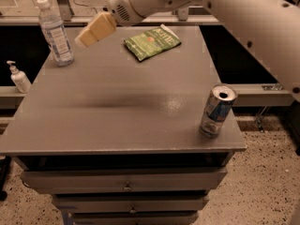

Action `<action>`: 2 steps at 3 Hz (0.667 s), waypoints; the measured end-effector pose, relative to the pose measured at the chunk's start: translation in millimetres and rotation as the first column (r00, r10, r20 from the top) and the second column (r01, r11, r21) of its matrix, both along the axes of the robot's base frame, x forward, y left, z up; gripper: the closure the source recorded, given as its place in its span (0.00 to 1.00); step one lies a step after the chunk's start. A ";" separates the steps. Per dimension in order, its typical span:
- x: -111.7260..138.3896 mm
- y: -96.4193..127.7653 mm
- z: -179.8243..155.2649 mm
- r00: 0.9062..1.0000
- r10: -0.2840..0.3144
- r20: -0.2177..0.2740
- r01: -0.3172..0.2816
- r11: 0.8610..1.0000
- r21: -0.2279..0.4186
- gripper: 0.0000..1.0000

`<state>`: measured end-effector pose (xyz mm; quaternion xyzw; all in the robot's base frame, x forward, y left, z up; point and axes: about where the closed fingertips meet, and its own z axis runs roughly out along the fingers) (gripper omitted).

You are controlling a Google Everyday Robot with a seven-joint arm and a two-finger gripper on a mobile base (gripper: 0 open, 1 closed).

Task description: Knock blue plastic bottle over

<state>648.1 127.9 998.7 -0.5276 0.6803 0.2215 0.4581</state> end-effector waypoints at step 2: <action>45.7 67.7 -14.4 1.000 0.028 0.001 -0.028 0.997 0.078 0.00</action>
Offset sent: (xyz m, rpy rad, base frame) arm 0.0708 0.0988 -0.0212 0.1368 0.0037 0.0375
